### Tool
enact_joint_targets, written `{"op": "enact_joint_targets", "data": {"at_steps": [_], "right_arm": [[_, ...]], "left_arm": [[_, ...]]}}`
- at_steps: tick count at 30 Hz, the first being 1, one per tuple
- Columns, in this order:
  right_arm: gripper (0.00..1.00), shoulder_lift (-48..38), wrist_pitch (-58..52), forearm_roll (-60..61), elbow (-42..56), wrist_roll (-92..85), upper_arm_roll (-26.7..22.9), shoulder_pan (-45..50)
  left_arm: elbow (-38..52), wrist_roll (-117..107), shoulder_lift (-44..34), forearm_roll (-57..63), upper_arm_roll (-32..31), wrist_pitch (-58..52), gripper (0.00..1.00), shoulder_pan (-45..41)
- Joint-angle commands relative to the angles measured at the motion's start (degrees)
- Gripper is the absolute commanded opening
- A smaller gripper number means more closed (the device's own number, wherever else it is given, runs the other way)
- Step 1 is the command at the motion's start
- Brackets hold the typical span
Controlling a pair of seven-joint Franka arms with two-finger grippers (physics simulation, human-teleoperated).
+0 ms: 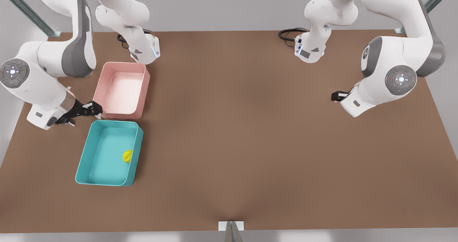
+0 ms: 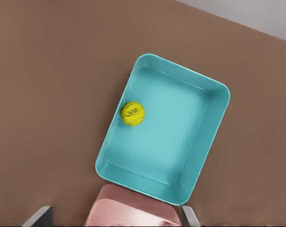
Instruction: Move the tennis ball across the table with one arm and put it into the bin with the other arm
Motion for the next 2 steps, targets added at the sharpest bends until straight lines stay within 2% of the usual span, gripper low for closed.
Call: {"op": "enact_joint_targets", "data": {"at_steps": [1, 2], "right_arm": [[1.00, -1.73, -11.29, -1.30, -0.83, 25.03, 0.17, -0.81], [1.00, -2.08, -11.37, -1.30, -0.92, 25.12, 0.17, -0.90]], "left_arm": [[0.02, 0.78, -0.06, -0.01, 0.00, -0.82, 1.00, 0.00], [0.02, 0.78, -0.06, -0.01, 0.00, -1.00, 1.00, 0.00]]}}
